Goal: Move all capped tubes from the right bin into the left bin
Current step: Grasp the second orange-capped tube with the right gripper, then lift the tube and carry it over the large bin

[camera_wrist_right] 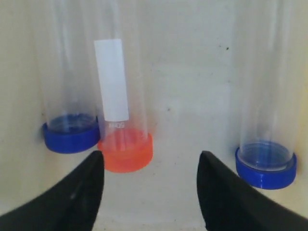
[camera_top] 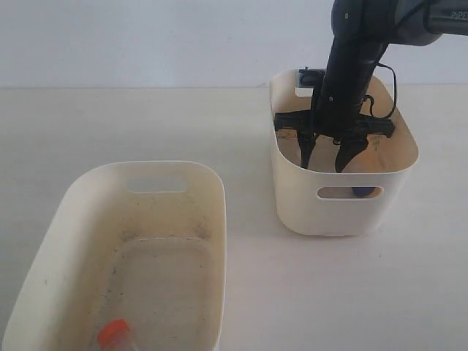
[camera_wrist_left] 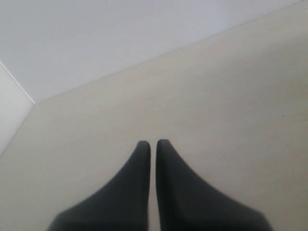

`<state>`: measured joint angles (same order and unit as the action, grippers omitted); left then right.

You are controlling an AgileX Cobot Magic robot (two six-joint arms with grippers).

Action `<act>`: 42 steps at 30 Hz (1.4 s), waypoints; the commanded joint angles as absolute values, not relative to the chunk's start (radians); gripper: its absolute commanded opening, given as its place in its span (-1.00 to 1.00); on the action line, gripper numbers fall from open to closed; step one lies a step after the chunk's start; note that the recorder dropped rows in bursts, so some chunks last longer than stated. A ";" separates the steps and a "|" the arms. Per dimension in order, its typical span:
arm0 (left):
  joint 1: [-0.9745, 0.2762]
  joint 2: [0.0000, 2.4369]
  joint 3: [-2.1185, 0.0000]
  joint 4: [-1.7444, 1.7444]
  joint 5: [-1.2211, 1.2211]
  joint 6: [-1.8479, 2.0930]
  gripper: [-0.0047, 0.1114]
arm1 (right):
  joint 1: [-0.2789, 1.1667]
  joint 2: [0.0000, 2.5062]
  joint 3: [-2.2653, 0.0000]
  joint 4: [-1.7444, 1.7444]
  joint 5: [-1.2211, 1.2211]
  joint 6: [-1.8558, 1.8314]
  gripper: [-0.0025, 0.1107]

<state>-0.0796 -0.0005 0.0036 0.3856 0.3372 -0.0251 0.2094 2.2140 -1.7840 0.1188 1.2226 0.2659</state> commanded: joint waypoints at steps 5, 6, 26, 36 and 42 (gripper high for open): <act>-0.085 0.000 0.000 0.383 0.336 -0.035 -0.84 | 0.209 2.238 -1.785 0.156 1.188 0.271 0.07; -0.085 0.000 0.000 0.383 0.336 -0.035 -0.84 | 0.209 2.243 -1.785 0.156 1.178 0.271 0.07; -0.085 0.000 0.000 0.383 0.336 -0.035 -0.84 | 0.209 2.324 -1.851 0.147 1.221 0.244 -0.96; -0.085 0.000 0.000 0.383 0.336 -0.035 -0.84 | 0.209 2.146 -1.884 0.113 1.221 0.219 -0.96; -0.085 0.000 0.000 0.383 0.336 -0.035 -0.84 | 0.209 1.994 -1.884 0.123 1.221 0.187 -0.96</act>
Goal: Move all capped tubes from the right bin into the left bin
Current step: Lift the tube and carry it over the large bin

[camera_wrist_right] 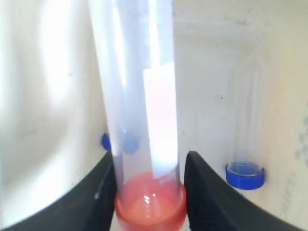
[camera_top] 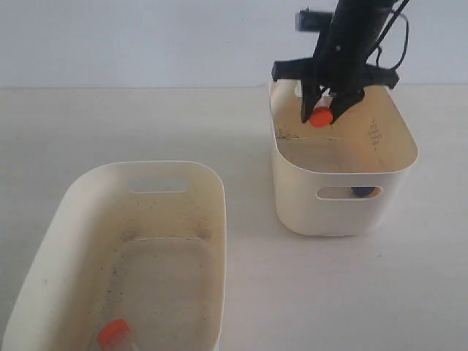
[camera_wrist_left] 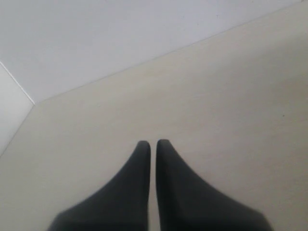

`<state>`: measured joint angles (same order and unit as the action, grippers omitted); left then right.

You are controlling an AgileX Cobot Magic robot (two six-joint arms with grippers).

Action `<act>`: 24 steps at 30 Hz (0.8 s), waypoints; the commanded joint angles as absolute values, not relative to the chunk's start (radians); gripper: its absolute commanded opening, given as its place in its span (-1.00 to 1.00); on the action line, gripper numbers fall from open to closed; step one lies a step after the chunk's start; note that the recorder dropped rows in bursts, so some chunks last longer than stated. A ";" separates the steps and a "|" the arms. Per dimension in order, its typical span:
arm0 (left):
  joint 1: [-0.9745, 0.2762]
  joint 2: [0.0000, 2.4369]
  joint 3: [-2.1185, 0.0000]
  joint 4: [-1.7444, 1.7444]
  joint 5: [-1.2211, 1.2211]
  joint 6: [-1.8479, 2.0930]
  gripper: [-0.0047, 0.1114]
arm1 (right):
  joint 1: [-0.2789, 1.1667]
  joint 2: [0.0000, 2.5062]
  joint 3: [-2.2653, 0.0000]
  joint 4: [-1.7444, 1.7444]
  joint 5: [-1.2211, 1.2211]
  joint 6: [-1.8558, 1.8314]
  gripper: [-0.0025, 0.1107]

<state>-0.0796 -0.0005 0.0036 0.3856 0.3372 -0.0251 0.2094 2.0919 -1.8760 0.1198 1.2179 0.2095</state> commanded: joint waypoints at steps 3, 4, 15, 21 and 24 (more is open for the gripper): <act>-0.085 0.000 0.000 0.383 0.336 -0.035 -0.84 | 0.209 1.920 -1.884 0.189 1.221 0.140 -0.96; -0.085 0.000 0.000 0.383 0.336 -0.035 -0.84 | 0.209 1.901 -1.882 0.230 1.221 0.120 -0.96; -0.085 0.000 0.000 0.383 0.336 -0.035 -0.84 | 0.458 1.701 -1.630 0.333 1.221 -0.094 -0.96; -0.085 0.000 0.000 0.383 0.336 -0.035 -0.84 | 0.660 1.700 -1.519 0.328 1.221 -0.176 -0.96; -0.085 0.000 0.000 0.383 0.336 -0.035 -0.84 | 0.740 1.700 -1.472 0.318 1.165 -0.207 -0.93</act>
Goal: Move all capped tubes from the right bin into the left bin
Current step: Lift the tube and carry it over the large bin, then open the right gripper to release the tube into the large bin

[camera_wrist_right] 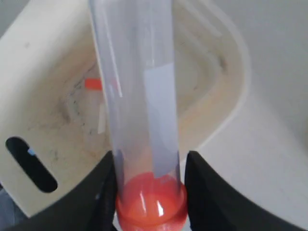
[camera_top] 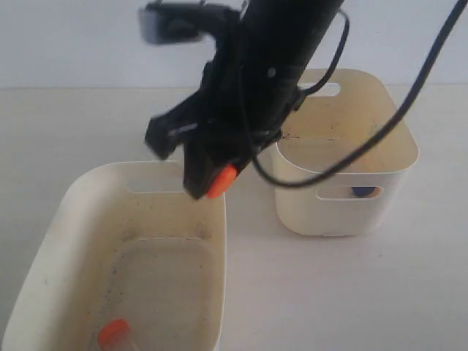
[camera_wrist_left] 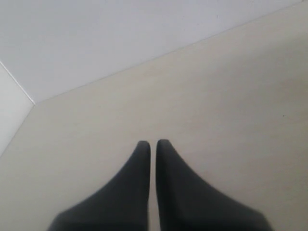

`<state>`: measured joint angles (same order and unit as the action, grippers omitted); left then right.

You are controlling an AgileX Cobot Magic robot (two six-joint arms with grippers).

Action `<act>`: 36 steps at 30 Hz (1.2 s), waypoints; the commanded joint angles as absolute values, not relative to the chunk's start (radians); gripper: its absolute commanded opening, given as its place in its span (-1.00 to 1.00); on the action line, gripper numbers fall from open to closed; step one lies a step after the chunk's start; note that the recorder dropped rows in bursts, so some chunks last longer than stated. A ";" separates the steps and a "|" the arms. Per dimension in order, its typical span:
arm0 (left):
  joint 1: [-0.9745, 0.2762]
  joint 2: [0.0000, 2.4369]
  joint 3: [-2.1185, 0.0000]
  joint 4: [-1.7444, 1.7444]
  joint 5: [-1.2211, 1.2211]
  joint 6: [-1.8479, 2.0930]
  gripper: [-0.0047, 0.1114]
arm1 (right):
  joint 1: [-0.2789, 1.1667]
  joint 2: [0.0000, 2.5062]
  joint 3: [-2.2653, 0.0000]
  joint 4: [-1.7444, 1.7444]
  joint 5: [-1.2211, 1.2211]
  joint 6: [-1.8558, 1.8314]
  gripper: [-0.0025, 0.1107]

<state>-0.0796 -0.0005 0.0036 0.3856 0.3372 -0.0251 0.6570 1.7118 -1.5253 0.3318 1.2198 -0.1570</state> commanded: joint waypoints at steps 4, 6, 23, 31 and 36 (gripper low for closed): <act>-0.085 0.000 0.000 0.383 0.336 -0.035 -0.84 | 0.800 1.700 -1.436 0.293 1.069 -0.212 -0.49; -0.085 0.000 0.000 0.383 0.336 -0.035 -0.84 | 0.807 1.700 -1.436 0.288 1.050 -0.212 -0.23; -0.085 0.000 0.000 0.383 0.336 -0.035 -0.84 | 0.807 1.697 -1.446 0.155 1.072 -0.094 -0.78; -0.085 0.000 0.000 0.383 0.336 -0.035 -0.84 | 0.807 1.697 -1.446 0.155 1.061 -0.080 0.00; -0.085 0.000 0.000 0.383 0.336 -0.035 -0.84 | 0.807 1.697 -1.446 0.151 1.061 -0.077 -0.52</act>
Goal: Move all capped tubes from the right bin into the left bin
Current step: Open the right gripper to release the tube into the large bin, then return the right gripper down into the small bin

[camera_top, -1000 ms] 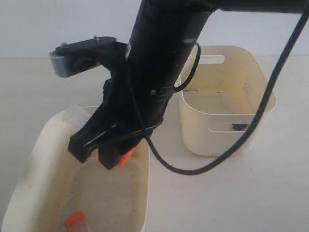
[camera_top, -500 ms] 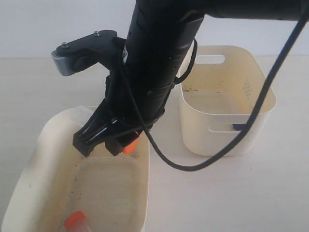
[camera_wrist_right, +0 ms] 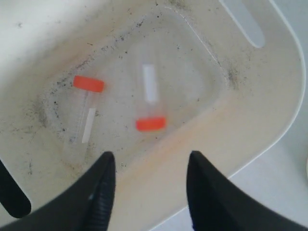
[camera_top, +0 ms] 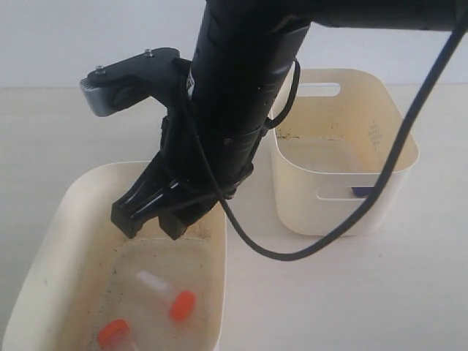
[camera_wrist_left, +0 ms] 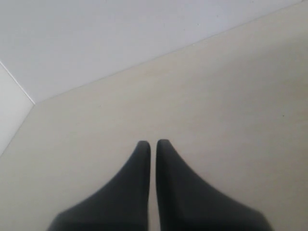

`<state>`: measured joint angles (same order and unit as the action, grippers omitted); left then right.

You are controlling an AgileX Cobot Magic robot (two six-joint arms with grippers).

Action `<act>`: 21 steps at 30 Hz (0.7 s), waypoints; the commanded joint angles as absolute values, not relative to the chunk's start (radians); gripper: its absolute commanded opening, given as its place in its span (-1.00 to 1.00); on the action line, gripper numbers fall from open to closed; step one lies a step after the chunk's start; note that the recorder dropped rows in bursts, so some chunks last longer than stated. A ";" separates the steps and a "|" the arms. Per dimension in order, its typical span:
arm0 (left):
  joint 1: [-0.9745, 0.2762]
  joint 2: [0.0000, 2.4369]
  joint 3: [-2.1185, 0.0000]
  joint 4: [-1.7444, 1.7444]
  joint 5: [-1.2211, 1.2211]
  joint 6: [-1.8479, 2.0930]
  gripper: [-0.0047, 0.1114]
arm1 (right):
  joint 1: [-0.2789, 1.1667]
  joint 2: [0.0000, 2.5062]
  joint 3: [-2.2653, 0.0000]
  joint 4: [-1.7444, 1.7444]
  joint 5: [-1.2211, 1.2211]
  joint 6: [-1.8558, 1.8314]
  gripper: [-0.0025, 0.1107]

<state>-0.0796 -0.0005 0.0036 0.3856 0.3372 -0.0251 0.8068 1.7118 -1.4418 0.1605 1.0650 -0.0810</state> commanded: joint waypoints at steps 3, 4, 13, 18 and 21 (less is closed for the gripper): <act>-0.085 0.000 0.000 0.383 0.336 -0.035 -0.84 | 0.807 1.697 -1.446 0.138 1.058 -0.077 -0.94; -0.085 0.000 0.000 0.383 0.336 -0.035 -0.84 | 0.807 1.697 -1.446 0.133 1.059 -0.077 -0.95; -0.085 0.000 0.000 0.383 0.336 -0.035 -0.84 | 0.807 1.697 -1.463 -0.105 1.051 0.142 -0.96; -0.085 0.000 0.000 0.383 0.336 -0.035 -0.84 | 0.802 1.697 -1.523 -0.431 1.126 0.306 -0.96; -0.085 0.000 0.000 0.383 0.336 -0.035 -0.84 | 0.757 1.697 -1.569 -0.514 1.143 0.333 -0.96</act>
<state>-0.0796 -0.0005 0.0036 0.3856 0.3372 -0.0251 0.7960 1.7118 -1.5290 -0.4101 1.1192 0.2917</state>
